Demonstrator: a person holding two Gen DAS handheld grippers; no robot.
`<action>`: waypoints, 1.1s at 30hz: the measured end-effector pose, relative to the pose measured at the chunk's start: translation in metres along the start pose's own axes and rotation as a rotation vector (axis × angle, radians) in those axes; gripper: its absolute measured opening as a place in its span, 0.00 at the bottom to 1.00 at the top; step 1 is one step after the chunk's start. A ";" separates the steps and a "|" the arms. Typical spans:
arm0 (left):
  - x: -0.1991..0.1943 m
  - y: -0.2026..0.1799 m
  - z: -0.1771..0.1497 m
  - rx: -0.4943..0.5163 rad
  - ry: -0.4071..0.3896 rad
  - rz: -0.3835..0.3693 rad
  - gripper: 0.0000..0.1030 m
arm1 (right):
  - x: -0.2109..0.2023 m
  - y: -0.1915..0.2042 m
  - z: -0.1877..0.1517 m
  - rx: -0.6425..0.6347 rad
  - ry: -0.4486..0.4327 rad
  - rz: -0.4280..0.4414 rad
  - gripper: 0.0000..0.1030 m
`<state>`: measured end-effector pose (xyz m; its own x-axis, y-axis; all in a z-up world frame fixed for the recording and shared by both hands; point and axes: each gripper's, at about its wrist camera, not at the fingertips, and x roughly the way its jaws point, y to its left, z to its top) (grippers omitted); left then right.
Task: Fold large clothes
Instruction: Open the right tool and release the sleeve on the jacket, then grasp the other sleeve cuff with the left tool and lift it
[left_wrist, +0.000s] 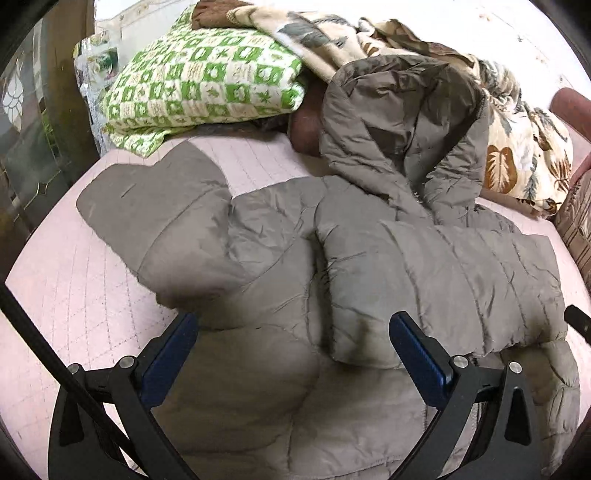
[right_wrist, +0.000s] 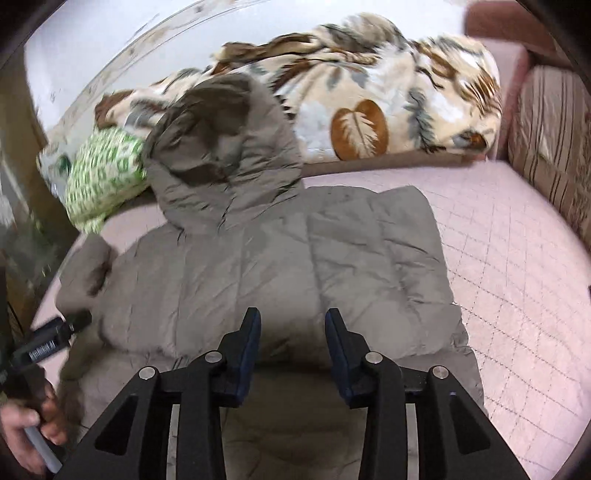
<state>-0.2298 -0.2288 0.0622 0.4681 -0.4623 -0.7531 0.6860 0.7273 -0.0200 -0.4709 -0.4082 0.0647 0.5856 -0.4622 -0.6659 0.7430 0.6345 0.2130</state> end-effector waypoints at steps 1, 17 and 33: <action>0.002 0.003 0.001 -0.004 0.005 0.005 1.00 | 0.002 0.006 -0.002 -0.013 0.003 -0.001 0.38; -0.002 0.174 0.022 -0.273 -0.072 0.089 1.00 | 0.001 0.043 -0.010 -0.081 -0.018 0.090 0.44; 0.103 0.323 0.030 -0.913 0.029 -0.333 0.73 | 0.018 0.043 -0.013 -0.053 -0.001 0.132 0.44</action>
<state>0.0570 -0.0566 -0.0015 0.3061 -0.7115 -0.6325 0.0784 0.6810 -0.7281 -0.4324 -0.3812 0.0528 0.6778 -0.3731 -0.6336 0.6411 0.7218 0.2608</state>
